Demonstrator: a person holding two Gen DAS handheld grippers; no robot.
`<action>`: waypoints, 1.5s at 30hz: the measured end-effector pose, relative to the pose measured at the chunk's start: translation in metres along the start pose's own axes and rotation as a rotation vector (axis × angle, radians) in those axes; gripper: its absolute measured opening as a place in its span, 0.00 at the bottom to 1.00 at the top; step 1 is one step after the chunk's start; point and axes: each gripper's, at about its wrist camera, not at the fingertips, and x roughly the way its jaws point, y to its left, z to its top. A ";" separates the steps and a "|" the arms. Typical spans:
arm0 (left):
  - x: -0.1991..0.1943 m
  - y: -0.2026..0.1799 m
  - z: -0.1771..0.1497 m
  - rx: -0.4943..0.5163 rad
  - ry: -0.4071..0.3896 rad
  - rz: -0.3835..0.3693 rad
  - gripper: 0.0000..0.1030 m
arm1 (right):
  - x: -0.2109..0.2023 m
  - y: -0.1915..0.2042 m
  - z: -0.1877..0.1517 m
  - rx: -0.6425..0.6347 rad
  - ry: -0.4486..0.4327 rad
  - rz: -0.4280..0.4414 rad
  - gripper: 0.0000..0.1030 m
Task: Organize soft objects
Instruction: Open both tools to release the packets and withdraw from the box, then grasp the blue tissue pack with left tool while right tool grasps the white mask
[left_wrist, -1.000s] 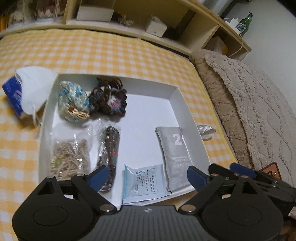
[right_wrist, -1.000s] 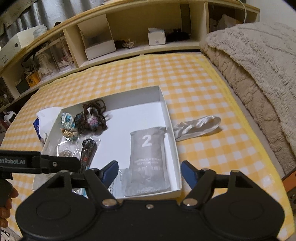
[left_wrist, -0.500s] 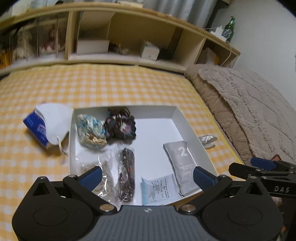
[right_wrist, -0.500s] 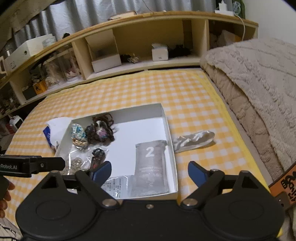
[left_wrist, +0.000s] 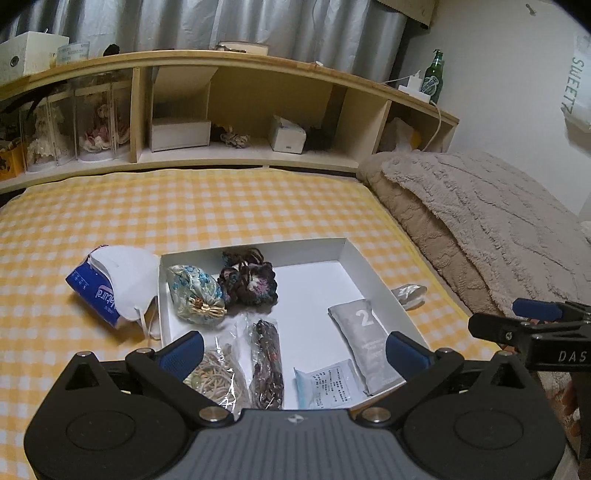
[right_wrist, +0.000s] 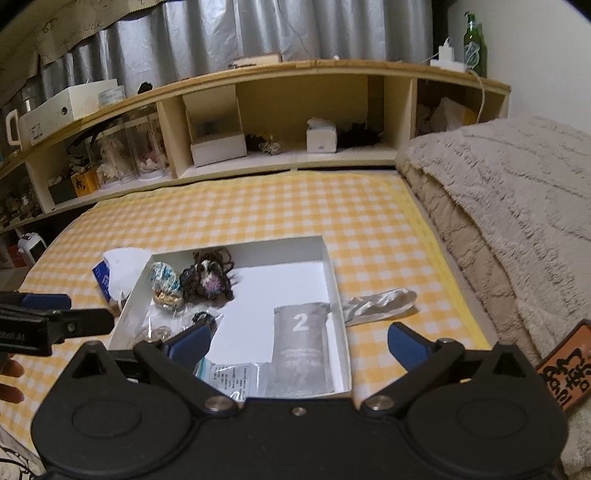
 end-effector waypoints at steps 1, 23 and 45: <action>-0.002 0.001 0.000 0.003 -0.004 0.000 1.00 | -0.002 0.000 0.000 0.000 -0.009 0.011 1.00; -0.028 0.069 0.015 -0.029 -0.077 0.095 1.00 | 0.011 0.032 0.030 -0.062 -0.099 0.030 1.00; -0.019 0.199 0.026 -0.078 -0.137 0.273 1.00 | 0.105 0.172 0.054 -0.142 -0.125 0.221 1.00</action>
